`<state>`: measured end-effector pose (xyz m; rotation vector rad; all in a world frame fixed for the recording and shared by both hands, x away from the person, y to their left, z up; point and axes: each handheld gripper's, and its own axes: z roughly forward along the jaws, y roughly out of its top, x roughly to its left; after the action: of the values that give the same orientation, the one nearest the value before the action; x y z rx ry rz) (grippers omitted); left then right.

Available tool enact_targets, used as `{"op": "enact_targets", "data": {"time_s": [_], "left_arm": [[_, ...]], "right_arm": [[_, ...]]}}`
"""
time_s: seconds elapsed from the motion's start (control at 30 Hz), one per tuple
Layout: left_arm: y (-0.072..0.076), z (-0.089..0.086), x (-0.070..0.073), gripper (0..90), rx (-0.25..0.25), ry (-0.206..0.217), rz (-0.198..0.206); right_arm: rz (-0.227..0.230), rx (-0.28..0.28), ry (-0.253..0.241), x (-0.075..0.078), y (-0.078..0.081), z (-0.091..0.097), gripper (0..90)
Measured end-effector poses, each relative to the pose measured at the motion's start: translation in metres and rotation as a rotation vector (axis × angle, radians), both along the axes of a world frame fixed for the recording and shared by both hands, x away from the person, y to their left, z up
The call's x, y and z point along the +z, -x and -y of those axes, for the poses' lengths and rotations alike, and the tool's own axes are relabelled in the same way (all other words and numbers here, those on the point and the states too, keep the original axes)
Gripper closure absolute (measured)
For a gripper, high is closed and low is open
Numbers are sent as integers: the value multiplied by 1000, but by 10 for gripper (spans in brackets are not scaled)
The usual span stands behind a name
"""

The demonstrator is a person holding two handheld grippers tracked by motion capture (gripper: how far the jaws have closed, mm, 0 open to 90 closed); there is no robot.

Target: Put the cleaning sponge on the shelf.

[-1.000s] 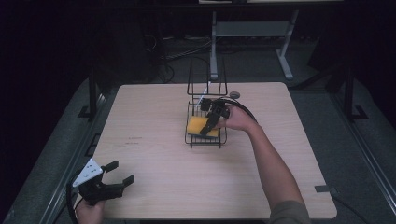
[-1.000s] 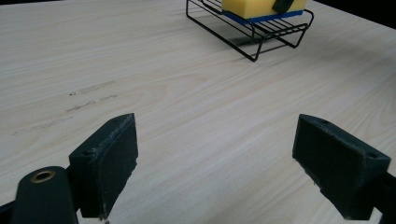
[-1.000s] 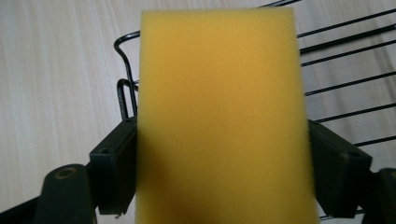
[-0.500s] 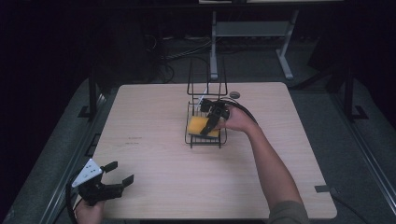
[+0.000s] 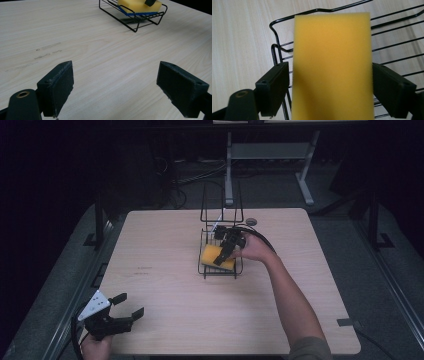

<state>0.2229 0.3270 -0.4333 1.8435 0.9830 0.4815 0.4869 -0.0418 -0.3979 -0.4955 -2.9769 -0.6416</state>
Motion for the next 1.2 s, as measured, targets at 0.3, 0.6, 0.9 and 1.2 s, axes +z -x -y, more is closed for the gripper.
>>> {"op": "enact_targets", "data": {"time_s": [0.3,0.6,0.9,1.2], "left_arm": [[-3,1,-1,134,-3,5,-7],[-3,-1,-1,134,1,12,-4],[-4,2,0,135,-7,0,-5],[-5,1,-1,134,-8,4,-10]], "right_arm": [[6,2,-45,7,1,5,177],[8,-22,-95,7,1,13,181],[16,-41,-102,9,4,19,179],[24,-62,-103,10,5,26,179]]}}
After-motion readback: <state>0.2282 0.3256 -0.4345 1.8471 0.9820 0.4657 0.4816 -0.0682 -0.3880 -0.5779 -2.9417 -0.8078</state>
